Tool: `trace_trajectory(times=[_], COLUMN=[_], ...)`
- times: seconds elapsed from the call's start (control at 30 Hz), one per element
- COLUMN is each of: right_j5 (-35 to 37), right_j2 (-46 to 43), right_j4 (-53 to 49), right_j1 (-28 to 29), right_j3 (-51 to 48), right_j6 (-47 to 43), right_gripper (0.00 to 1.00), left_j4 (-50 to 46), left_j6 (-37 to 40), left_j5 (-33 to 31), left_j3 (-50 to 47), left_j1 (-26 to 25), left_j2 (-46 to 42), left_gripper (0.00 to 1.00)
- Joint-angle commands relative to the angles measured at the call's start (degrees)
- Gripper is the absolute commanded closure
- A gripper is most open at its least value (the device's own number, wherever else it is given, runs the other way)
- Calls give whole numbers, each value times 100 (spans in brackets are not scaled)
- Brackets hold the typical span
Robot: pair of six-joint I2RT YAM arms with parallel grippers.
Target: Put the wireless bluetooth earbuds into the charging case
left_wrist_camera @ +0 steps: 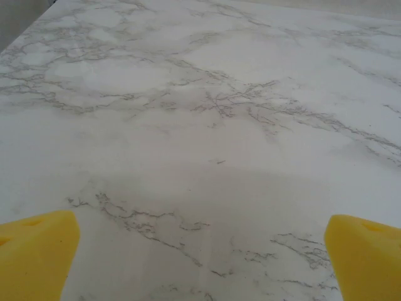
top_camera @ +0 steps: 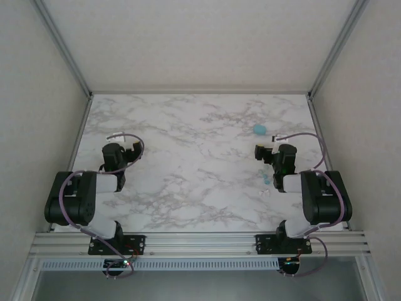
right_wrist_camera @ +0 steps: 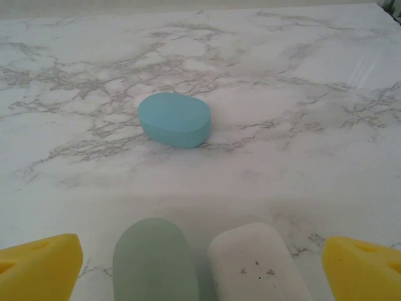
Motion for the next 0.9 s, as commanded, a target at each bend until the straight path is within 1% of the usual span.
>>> trace_trajectory(times=[0.0,0.87], right_j5=[67,-57], right_j2=[-9,-14], right_j4=[91,84], right_j1=[4,-64], right_j3=[36,35], right_j6=[4,48], right_gripper=[1,1], left_j4=[183,186], left_j6=[-60,-67], left_j5=[43,24], left_j3=[9,9], left_j1=[-10,-11], left_j2=[2,2], left_gripper=[0,0])
